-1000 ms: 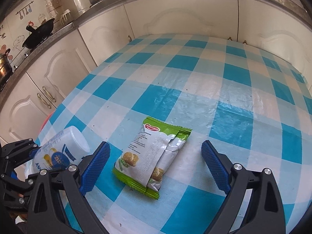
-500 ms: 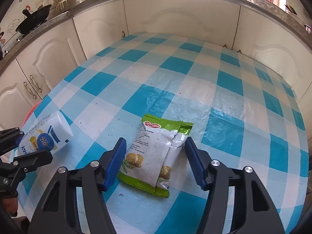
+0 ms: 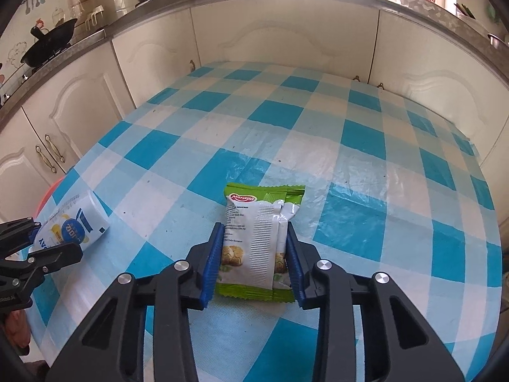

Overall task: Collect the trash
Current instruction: 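Grasp the white plastic bottle with the left tool while the right tool grasps the small green snack bag, then carry the white bottle and small green bag over the red bucket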

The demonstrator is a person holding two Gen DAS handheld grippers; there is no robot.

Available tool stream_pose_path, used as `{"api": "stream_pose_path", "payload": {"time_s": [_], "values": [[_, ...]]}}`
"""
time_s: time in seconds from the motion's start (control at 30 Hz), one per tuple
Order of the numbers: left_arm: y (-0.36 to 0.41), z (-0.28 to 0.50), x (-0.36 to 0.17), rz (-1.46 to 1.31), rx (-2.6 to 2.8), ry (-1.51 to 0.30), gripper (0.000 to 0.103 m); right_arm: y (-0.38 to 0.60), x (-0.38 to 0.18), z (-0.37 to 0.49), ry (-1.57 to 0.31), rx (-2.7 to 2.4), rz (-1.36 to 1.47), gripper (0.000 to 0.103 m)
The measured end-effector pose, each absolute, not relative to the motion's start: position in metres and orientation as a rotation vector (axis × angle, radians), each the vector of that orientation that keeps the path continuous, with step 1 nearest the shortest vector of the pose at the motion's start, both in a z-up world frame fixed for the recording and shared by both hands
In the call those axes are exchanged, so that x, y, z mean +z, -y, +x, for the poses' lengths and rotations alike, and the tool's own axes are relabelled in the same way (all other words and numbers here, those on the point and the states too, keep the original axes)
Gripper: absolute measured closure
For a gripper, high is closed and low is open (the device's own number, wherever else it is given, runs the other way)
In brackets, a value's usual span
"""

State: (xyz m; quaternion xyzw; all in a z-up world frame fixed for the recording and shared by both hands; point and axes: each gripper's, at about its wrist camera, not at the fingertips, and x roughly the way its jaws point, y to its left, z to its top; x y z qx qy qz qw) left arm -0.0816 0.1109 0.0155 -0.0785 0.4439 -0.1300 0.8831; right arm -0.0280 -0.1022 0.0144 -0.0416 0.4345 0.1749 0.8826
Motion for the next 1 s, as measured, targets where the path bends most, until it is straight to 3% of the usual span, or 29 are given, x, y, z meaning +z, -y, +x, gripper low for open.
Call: {"api": "stream_pose_path", "payload": {"time_s": [1.0], "values": [[-0.158, -0.085, 0.035, -0.119, -0.081, -0.87, 0.057, 0.092, 0.036, -0.035, -0.836, 0.392, -0.011, 0.065]]}}
